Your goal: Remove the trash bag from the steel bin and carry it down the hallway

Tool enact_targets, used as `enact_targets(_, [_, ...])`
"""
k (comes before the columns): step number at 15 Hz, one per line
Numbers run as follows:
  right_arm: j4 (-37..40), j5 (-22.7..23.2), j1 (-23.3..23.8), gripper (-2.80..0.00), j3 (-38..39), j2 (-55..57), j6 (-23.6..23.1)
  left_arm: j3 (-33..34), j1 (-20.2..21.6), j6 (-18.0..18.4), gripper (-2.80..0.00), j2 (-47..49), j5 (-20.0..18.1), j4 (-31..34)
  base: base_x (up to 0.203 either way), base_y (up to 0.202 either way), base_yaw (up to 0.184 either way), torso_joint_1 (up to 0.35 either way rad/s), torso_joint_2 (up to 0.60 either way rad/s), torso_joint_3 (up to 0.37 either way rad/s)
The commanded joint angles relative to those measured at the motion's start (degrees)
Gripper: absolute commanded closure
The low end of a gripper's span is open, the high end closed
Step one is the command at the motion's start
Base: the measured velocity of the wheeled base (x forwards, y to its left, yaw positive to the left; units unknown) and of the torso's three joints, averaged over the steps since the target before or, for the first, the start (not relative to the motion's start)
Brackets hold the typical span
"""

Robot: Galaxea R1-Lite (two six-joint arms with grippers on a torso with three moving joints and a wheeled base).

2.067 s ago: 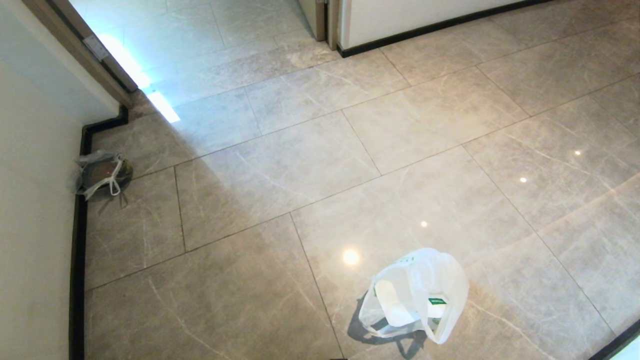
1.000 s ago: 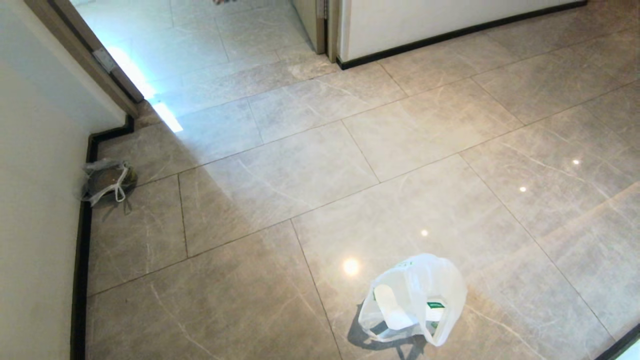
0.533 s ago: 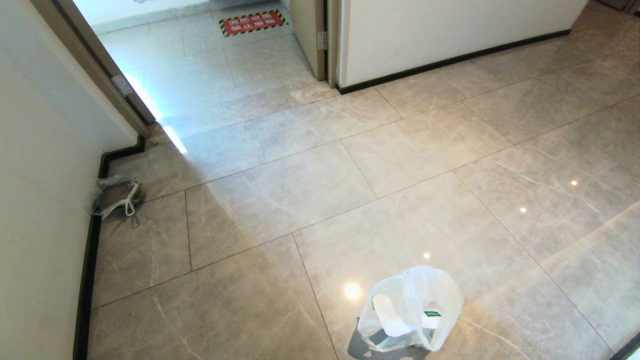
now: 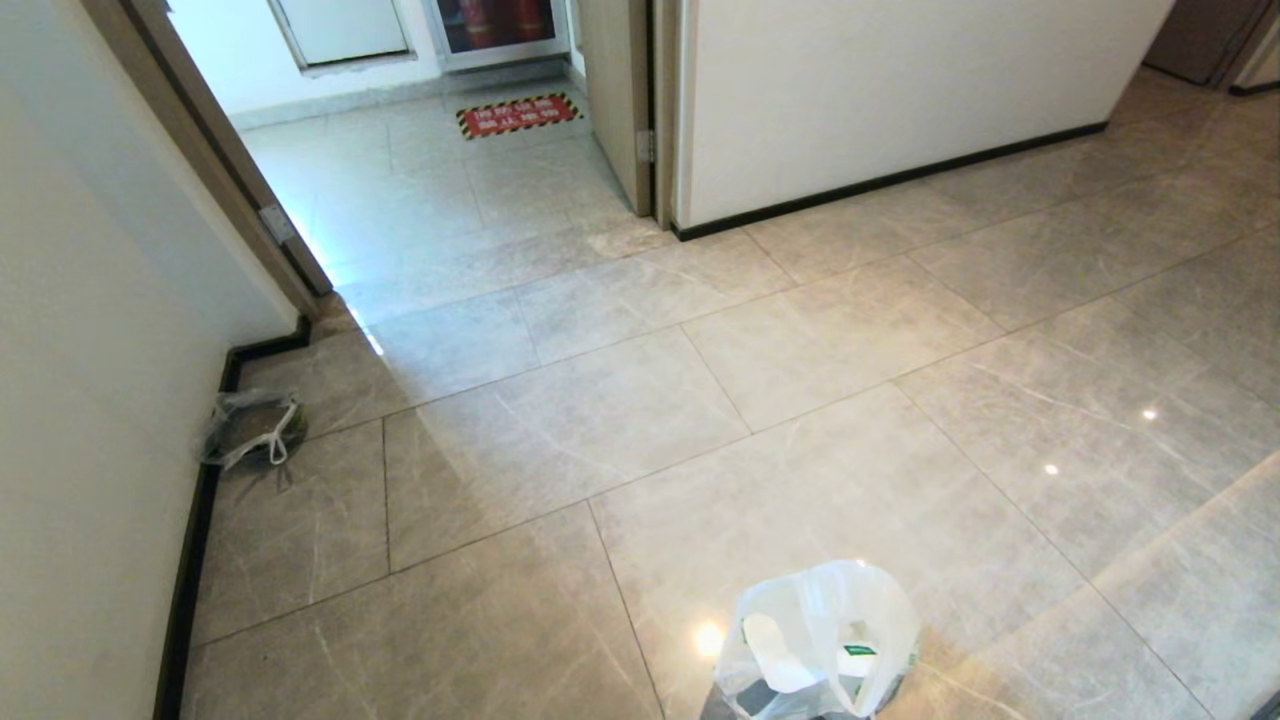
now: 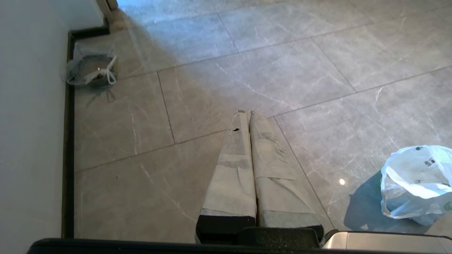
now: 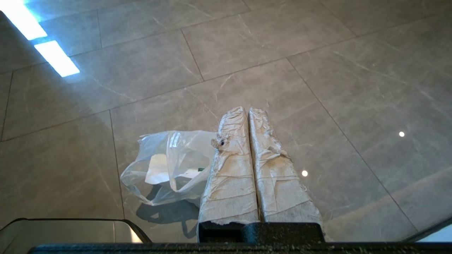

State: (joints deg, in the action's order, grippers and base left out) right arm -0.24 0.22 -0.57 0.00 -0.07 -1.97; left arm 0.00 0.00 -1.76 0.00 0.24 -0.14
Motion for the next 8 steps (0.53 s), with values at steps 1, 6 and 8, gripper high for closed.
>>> enact_targets(1, [-0.02, 0.04, -0.03, 0.00, 0.09, 0.07, -0.05, 0.09, 0.00, -0.07, 0.00, 0.00, 0.02, -0.03, 0.000, 0.000, 0.000, 0.003, 0.00, 0.202])
enact_targets(6, [-0.02, 0.04, -0.04, 0.00, 0.18, 0.07, -0.05, 0.09, 0.00, -0.09, 0.00, 0.00, 0.02, -0.03, 0.000, 0.000, 0.000, 0.005, 0.00, 0.201])
enact_targets(8, [-0.02, 0.04, -0.04, 0.00, 0.18, 0.07, -0.05, 0.09, 0.00, -0.09, 0.00, 0.00, 0.02, -0.03, 0.000, 0.000, 0.000, 0.002, 0.00, 0.201])
